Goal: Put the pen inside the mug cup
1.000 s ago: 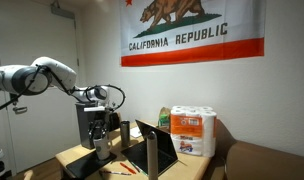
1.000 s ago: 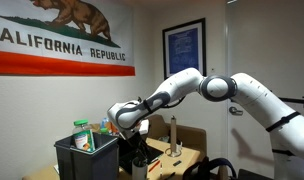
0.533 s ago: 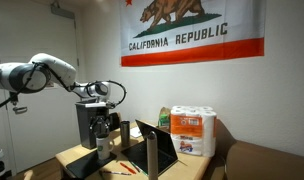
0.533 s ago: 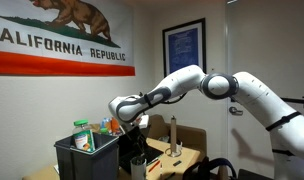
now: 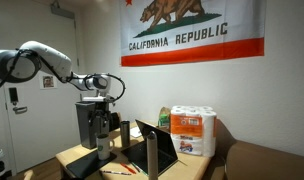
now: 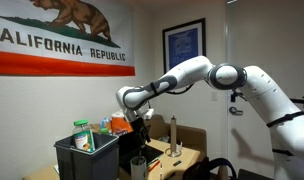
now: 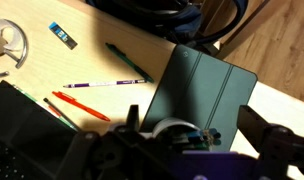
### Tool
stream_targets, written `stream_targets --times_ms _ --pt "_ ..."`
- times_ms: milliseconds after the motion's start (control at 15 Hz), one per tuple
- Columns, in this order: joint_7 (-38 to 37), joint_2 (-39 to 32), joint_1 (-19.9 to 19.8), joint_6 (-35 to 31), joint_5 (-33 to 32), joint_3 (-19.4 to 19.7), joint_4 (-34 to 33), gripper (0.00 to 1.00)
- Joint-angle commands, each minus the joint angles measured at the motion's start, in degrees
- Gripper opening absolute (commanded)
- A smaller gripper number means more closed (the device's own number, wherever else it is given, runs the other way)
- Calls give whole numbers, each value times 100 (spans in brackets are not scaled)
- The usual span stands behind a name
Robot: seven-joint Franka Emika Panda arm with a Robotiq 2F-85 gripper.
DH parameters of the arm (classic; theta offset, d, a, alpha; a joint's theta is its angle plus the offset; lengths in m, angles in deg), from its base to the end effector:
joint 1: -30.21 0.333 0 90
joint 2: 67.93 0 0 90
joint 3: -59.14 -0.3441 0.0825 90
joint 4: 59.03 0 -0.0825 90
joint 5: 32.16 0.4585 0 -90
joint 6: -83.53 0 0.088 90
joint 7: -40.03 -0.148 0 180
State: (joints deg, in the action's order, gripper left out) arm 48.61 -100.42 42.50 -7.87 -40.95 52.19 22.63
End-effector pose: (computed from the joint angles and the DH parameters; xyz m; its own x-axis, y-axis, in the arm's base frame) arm 0.7011 0.2088 0.2987 0.8036 0.4497 -0.3898 0.4946 -0.8690 0.0172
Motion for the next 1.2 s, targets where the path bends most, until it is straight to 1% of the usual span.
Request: stream_targets --times_ms 0,333,533,600,667,800,1133 --pt "-304 1156 -308 -899 701 -107 1304 100" --pt "-459 2365 -532 -1801 2009 -71 2585 100" --pt "-847 3107 -573 -2318 2464 24 3443 100" --pt "-577 2414 -529 -1896 2217 -9 2593 100" --pt "-669 2634 -541 -2024 2295 10 2857 100" --pt "-697 2903 -553 -2114 2352 30 3165 100" --pt "-734 2964 -554 -2174 2358 32 3278 100"
